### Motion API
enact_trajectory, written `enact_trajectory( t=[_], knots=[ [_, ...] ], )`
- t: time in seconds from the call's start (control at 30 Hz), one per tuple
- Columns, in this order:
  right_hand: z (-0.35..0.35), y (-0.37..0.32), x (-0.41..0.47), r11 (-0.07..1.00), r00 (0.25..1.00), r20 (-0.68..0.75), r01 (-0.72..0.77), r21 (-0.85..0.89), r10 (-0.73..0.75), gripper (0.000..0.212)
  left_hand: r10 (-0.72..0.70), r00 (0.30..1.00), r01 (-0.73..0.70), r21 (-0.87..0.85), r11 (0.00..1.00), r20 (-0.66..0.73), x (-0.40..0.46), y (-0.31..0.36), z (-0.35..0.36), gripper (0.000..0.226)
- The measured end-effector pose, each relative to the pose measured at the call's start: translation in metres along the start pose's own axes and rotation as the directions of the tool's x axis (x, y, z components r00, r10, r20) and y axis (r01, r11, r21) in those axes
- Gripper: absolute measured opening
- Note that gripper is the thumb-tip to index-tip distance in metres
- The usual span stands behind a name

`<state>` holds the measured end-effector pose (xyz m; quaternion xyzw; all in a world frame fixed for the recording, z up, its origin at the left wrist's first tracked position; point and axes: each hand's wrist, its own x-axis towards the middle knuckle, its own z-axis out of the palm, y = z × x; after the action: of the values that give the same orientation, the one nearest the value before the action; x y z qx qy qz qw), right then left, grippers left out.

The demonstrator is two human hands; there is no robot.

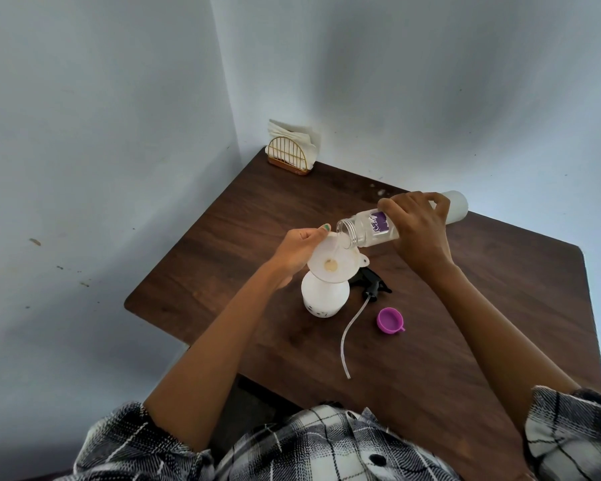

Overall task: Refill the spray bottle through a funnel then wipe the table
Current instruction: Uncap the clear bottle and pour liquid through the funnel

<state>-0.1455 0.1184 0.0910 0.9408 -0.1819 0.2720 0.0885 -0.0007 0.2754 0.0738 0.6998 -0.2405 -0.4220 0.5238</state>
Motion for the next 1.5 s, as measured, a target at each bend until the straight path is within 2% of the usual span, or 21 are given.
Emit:
enact_trajectory(
  t=[0.27, 0.6, 0.8, 0.93, 1.37, 1.5],
  knots=[
    [0.0016, 0.0023, -0.001, 1.0, 1.0, -0.027, 0.005, -0.007, -0.005, 0.043, -0.021, 1.0, 0.021, -0.002, 1.0, 0.002, 0.001, -0.0023, -0.0016, 0.04],
    [0.0013, 0.001, 0.0011, 1.0, 1.0, -0.022, 0.003, -0.009, -0.003, 0.042, -0.027, 1.0, 0.027, 0.009, 1.0, -0.007, 0.0025, -0.0017, -0.0012, 0.038],
    [-0.0004, 0.0005, 0.0012, 1.0, 0.999, -0.033, 0.012, -0.004, -0.012, 0.043, -0.027, 1.0, 0.027, 0.004, 1.0, 0.002, 0.0034, -0.0039, -0.002, 0.045],
    [-0.0013, 0.0009, 0.0013, 1.0, 0.999, -0.033, 0.014, -0.007, -0.015, 0.045, -0.034, 0.999, 0.034, 0.005, 0.999, 0.003, 0.0035, -0.0032, -0.0019, 0.038],
    [-0.0003, 0.0007, 0.0011, 1.0, 1.0, -0.015, 0.008, -0.005, -0.008, 0.043, -0.028, 1.0, 0.028, 0.0, 1.0, -0.007, 0.0026, -0.003, -0.0012, 0.037],
    [-0.0006, 0.0011, 0.0016, 1.0, 1.0, -0.017, 0.008, -0.009, -0.008, 0.045, -0.021, 1.0, 0.021, 0.003, 1.0, -0.009, 0.0036, -0.004, -0.0016, 0.044]
  ],
)
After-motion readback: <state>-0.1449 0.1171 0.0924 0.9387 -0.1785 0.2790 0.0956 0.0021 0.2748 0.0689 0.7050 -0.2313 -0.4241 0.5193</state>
